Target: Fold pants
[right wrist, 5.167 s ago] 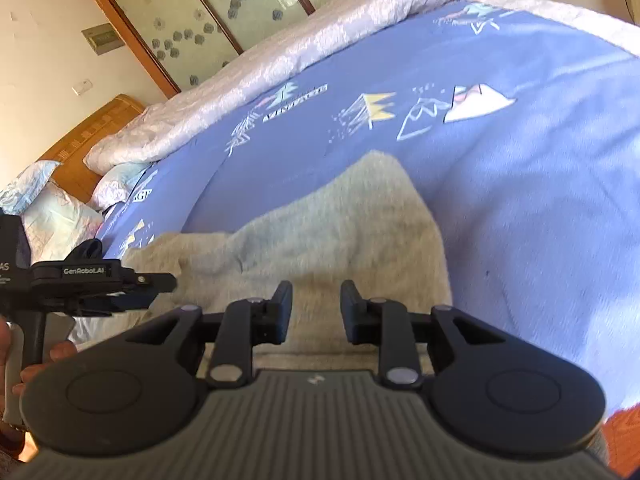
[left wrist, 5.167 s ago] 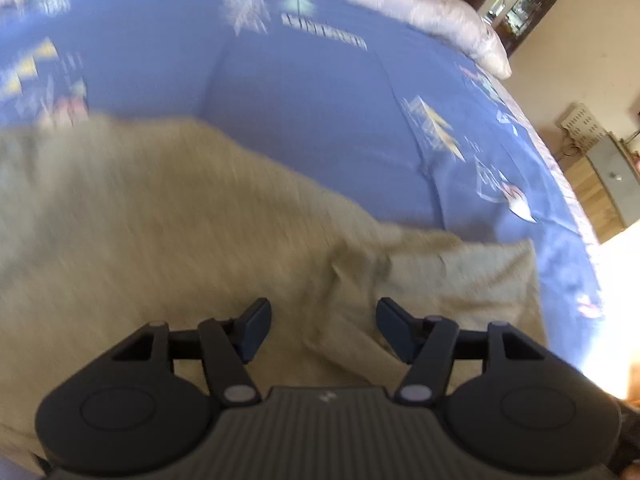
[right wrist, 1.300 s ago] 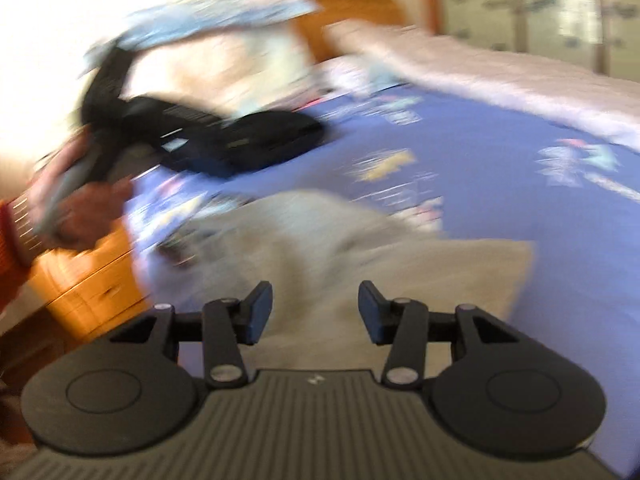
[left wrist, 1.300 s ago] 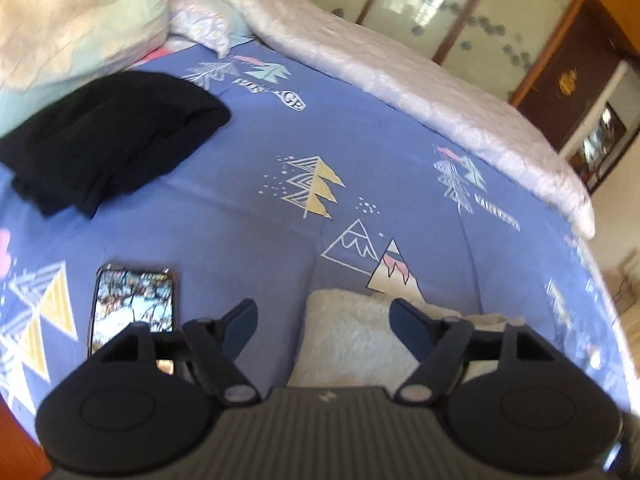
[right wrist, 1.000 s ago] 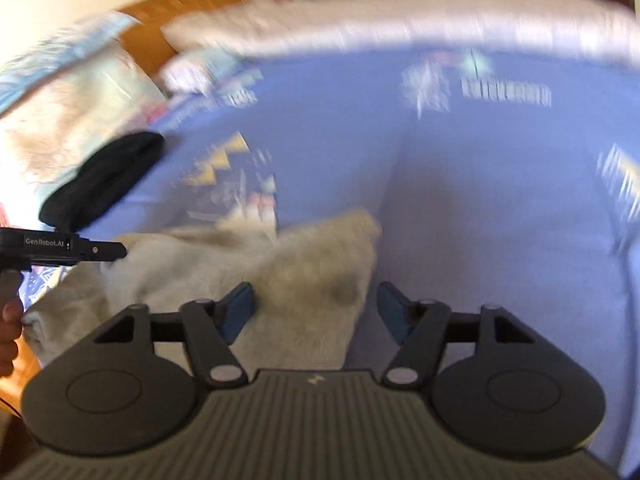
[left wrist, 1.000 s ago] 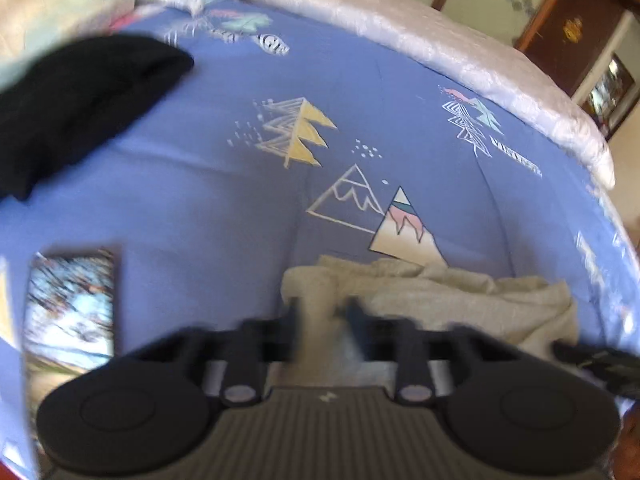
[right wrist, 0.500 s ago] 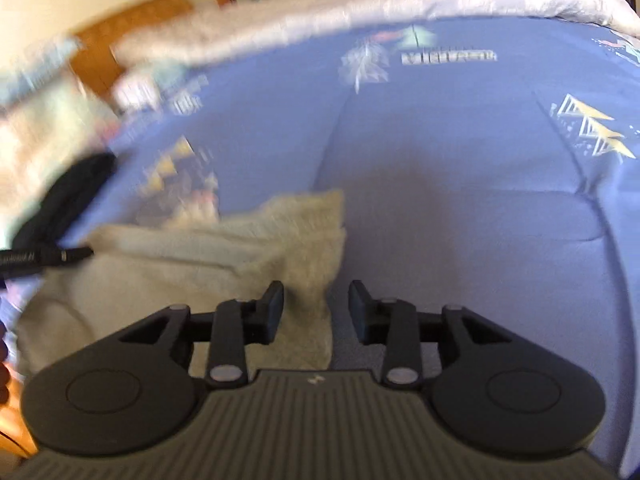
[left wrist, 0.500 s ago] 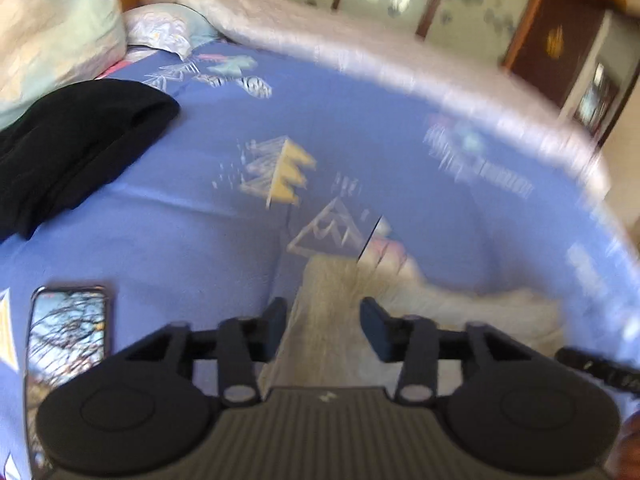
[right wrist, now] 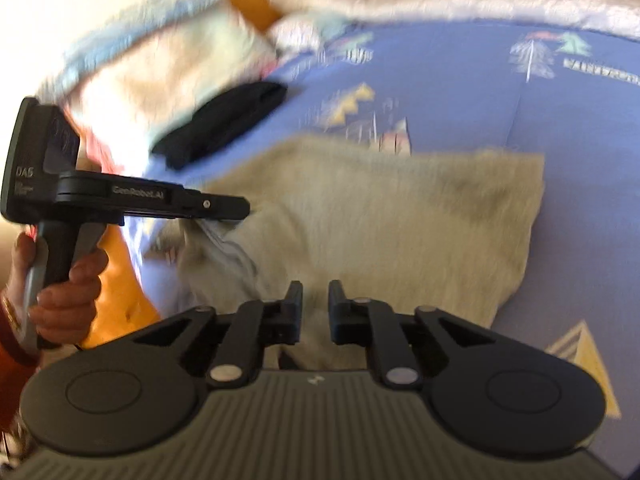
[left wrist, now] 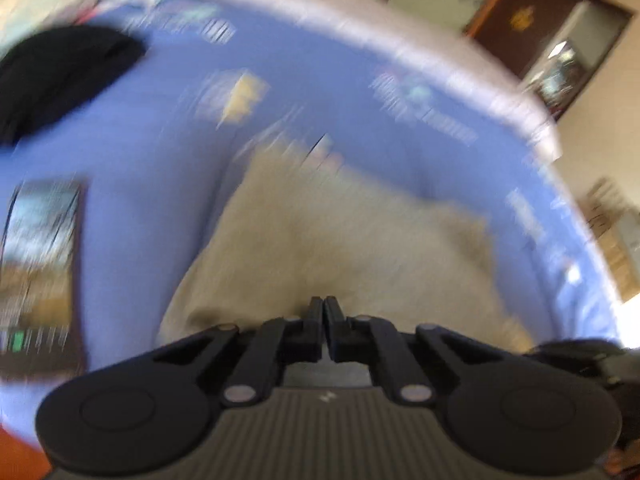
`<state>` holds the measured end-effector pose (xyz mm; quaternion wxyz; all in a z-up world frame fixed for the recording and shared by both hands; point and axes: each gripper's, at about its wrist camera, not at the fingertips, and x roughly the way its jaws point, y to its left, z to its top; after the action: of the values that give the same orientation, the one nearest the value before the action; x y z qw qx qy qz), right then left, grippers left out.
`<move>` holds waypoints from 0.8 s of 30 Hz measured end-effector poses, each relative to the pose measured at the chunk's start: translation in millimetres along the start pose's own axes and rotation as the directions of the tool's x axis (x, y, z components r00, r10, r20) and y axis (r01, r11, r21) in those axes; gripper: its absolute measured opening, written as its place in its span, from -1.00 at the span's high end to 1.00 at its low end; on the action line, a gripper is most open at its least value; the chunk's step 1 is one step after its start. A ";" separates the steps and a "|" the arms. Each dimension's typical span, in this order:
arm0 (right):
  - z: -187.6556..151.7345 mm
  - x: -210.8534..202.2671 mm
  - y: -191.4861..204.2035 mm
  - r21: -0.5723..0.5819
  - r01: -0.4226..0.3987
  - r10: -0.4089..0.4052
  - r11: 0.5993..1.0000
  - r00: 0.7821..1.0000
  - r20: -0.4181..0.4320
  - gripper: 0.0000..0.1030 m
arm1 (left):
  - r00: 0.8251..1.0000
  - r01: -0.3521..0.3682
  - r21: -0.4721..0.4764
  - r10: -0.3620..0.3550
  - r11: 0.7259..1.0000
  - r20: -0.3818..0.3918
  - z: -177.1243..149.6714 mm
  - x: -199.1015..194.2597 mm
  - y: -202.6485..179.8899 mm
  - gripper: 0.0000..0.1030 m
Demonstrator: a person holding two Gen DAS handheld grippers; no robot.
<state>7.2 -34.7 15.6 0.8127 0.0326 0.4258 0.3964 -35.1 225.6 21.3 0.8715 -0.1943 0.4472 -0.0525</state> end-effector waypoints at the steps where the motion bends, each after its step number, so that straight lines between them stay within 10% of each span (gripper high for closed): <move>1: -4.4 -0.4 -1.5 0.006 -0.003 0.003 1.000 1.000 -0.021 0.72 | 1.000 0.016 -0.032 -0.016 0.999 -0.004 -9.0 -0.9 8.5 0.94; 10: -24.1 -0.9 -23.4 0.109 -0.045 0.056 0.993 0.993 -0.106 0.79 | 0.997 0.067 -0.090 -0.064 0.994 0.034 -7.2 -21.7 16.7 0.83; 14: -15.3 -48.7 -31.1 0.098 -0.091 0.086 0.991 0.995 0.054 0.31 | 0.973 0.024 -0.061 -0.009 0.998 0.229 13.8 -70.0 22.5 -0.86; 16: -14.0 -64.8 -46.3 0.149 -0.055 0.033 0.987 0.988 0.150 -0.32 | 0.965 0.000 -0.047 0.013 0.999 0.264 25.1 -71.3 31.9 -0.94; 24: -20.7 -37.1 -102.7 0.400 -0.006 -0.061 0.916 0.986 0.155 -0.35 | 1.000 -0.012 -0.117 0.010 0.993 -0.022 35.8 13.1 60.9 -0.95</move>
<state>43.6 -135.7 -12.9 0.8267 0.2242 0.4298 0.2858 -3.7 288.5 6.6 0.8540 -0.2422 0.4599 -0.0234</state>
